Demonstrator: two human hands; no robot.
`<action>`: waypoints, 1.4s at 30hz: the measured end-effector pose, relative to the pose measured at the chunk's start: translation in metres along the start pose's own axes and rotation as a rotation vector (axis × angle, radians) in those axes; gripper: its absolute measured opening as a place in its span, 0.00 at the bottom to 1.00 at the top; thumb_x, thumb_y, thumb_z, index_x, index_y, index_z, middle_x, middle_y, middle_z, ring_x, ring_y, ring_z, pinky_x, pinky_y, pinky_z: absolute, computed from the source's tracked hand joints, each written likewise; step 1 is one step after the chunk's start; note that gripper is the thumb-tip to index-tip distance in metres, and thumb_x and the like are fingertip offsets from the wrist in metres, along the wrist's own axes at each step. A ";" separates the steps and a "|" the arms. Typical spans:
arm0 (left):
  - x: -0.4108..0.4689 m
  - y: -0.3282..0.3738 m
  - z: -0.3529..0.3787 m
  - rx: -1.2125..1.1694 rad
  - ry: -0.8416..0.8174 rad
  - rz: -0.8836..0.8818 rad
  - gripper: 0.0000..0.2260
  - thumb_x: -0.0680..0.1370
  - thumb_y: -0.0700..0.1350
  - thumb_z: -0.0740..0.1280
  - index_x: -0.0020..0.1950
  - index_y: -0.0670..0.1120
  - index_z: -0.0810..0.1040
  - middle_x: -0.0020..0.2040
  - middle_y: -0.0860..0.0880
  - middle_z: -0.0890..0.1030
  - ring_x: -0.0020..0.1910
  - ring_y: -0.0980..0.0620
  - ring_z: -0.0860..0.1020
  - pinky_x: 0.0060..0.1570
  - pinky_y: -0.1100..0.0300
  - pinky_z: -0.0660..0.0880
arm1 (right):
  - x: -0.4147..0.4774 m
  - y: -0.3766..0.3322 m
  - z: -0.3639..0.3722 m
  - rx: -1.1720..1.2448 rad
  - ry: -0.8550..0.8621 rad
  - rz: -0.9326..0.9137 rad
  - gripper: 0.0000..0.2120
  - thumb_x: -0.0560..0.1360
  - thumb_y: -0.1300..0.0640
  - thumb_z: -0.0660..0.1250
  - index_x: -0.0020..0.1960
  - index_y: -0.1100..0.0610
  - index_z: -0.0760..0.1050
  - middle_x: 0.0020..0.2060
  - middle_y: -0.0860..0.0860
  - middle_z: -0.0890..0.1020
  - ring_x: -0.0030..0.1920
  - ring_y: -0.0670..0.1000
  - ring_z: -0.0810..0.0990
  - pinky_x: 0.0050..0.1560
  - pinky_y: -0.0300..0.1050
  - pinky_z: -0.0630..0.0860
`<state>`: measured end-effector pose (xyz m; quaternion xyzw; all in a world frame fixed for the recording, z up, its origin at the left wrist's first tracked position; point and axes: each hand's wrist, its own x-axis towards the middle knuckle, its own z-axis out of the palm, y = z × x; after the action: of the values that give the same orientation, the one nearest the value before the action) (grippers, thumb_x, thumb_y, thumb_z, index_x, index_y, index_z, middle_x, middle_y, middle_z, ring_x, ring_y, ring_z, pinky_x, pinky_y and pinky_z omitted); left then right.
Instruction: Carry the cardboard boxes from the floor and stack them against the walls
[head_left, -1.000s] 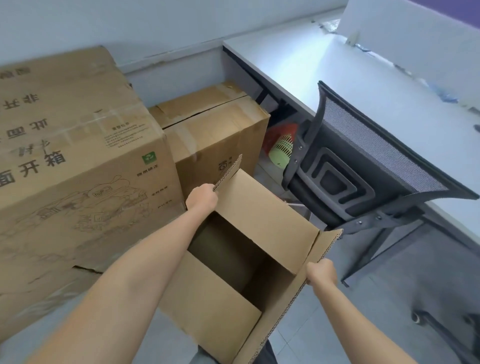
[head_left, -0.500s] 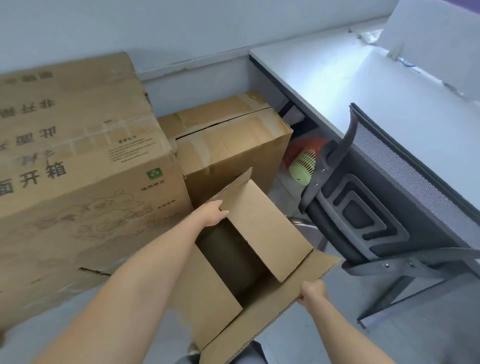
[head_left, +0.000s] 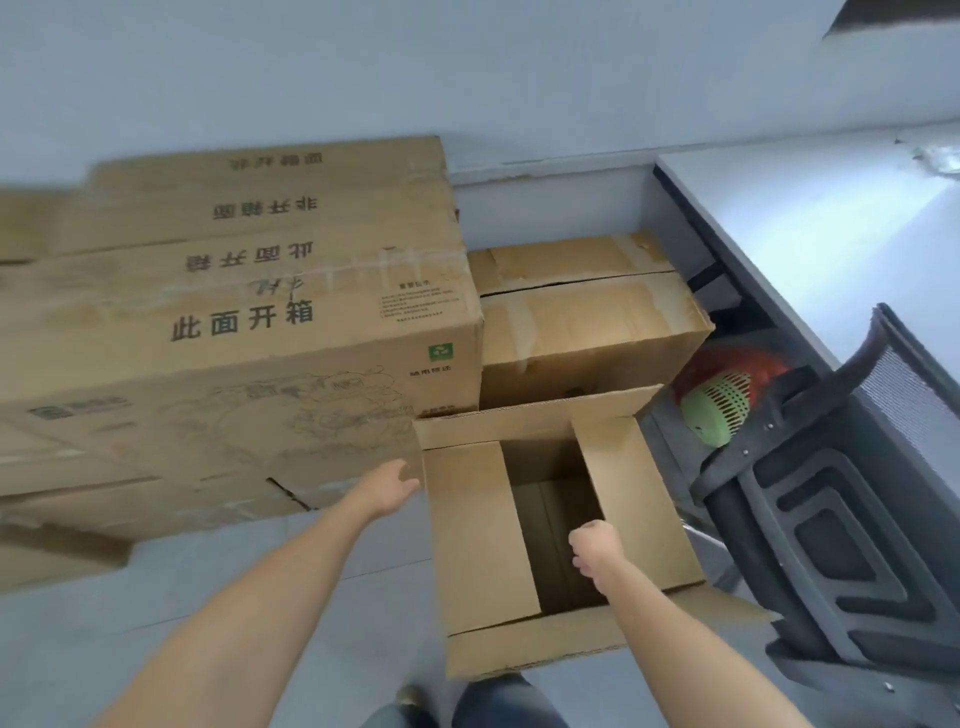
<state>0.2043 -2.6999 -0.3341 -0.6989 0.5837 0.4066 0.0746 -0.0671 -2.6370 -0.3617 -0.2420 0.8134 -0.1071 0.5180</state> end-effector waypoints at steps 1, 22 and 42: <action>-0.006 -0.007 -0.004 -0.015 0.023 -0.013 0.25 0.82 0.50 0.56 0.76 0.41 0.57 0.76 0.44 0.60 0.74 0.45 0.61 0.69 0.57 0.61 | -0.005 -0.011 0.003 -0.029 -0.002 -0.031 0.16 0.78 0.63 0.59 0.65 0.62 0.68 0.44 0.56 0.76 0.38 0.49 0.73 0.37 0.39 0.72; -0.252 -0.170 -0.013 -1.111 1.076 -0.456 0.13 0.80 0.41 0.60 0.64 0.39 0.74 0.56 0.41 0.78 0.55 0.45 0.76 0.54 0.57 0.68 | -0.189 -0.132 0.130 -0.716 -0.384 -1.228 0.23 0.75 0.50 0.66 0.68 0.51 0.67 0.65 0.45 0.71 0.68 0.47 0.64 0.65 0.41 0.62; -0.363 0.000 0.270 -1.707 1.770 -1.253 0.10 0.80 0.40 0.59 0.59 0.39 0.75 0.50 0.42 0.79 0.49 0.44 0.76 0.50 0.51 0.69 | -0.184 -0.041 0.141 -1.256 -1.034 -1.592 0.23 0.77 0.47 0.63 0.68 0.55 0.68 0.64 0.48 0.72 0.67 0.47 0.67 0.66 0.40 0.62</action>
<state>0.0782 -2.2692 -0.2739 -0.6941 -0.4008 -0.0417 -0.5966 0.1345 -2.5683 -0.2610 -0.9216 0.0276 0.1335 0.3635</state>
